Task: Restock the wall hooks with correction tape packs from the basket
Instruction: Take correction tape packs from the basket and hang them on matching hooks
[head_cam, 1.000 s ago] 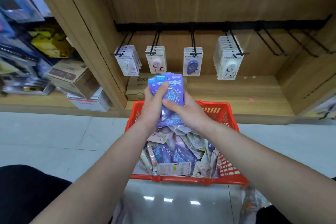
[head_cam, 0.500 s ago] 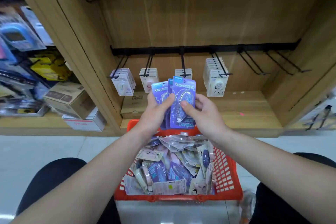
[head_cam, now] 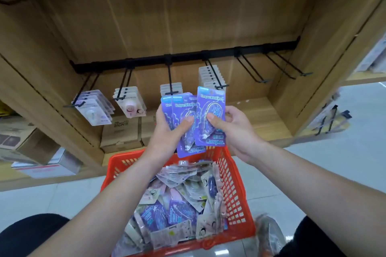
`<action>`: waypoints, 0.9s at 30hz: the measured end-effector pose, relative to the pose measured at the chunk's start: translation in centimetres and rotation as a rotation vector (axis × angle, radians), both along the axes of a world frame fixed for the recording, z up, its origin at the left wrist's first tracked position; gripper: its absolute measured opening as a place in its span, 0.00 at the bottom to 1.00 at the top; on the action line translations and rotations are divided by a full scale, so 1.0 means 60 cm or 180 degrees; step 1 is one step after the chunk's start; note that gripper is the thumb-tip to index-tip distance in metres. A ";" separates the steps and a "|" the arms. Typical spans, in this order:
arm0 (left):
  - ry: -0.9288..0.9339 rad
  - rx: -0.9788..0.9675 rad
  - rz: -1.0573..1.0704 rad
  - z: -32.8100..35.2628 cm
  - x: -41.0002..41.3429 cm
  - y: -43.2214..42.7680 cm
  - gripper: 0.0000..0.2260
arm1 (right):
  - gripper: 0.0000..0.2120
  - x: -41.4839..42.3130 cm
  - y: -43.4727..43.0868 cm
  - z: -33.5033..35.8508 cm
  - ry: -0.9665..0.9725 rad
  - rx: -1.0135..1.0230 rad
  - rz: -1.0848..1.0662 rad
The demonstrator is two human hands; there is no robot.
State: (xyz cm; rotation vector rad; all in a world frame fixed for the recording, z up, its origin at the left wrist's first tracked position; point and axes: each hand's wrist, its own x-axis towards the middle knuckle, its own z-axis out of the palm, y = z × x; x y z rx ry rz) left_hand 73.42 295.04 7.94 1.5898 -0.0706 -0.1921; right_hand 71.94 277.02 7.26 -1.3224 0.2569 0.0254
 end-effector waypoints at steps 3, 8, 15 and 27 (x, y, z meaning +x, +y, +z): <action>0.0065 0.0111 -0.0254 -0.013 0.008 -0.030 0.27 | 0.18 -0.006 -0.037 -0.015 0.0091 0.0044 -0.0041; 0.0185 0.0223 -0.0439 -0.048 0.027 -0.069 0.26 | 0.14 0.014 -0.129 -0.049 0.0337 -0.0319 -0.0035; 0.0310 0.0290 -0.0423 -0.066 0.037 -0.082 0.32 | 0.06 0.097 -0.258 -0.086 0.0450 -0.0975 -0.0537; 0.0386 0.0309 -0.0303 -0.073 0.048 -0.082 0.36 | 0.11 0.137 -0.284 -0.097 0.0482 -0.1122 -0.0633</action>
